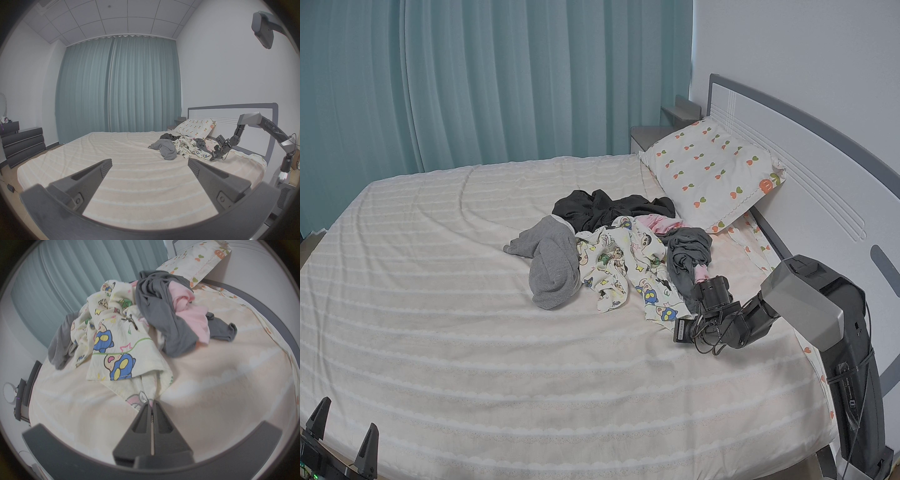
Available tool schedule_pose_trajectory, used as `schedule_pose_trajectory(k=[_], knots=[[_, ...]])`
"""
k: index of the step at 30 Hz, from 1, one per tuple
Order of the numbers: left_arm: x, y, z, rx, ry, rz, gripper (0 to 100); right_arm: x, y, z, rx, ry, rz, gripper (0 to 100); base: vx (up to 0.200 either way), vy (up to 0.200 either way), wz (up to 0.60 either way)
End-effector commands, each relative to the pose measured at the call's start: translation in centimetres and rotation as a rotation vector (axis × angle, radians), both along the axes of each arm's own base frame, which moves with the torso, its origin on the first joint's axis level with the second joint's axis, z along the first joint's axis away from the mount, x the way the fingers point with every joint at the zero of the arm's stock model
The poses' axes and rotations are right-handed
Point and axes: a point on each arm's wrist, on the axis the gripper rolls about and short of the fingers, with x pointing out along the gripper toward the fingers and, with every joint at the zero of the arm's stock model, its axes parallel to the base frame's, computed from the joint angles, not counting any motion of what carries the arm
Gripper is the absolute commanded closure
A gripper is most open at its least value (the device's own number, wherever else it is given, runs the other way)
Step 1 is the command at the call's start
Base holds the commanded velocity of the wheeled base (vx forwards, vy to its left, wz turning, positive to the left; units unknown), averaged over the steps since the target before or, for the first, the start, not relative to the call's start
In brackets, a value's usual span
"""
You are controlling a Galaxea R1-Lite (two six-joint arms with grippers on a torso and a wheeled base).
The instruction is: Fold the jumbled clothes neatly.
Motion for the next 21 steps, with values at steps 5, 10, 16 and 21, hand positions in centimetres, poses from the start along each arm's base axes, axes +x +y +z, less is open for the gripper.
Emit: schedule_pose_trajectory(k=[5,10,16,21], knots=[[0.0,0.0,-0.5,0.0,-0.001,0.001,0,-2.5,0.9,2.4,-0.053,0.076,0.084,100,0.0,0.0,0.0],[0.0,0.0,-0.5,0.0,-0.001,0.0,0,-3.8,1.1,3.2,-0.092,0.13,0.126,100,0.0,0.0,0.0],[0.0,0.0,-0.5,0.0,-0.001,0.0,0,-4.4,1.3,3.4,-0.116,0.147,0.156,0,0.0,0.0,0.0],[0.0,0.0,-0.5,0.0,-0.001,0.0,0,-4.8,1.2,3.8,-0.118,0.147,0.16,0,0.0,0.0,0.0]])
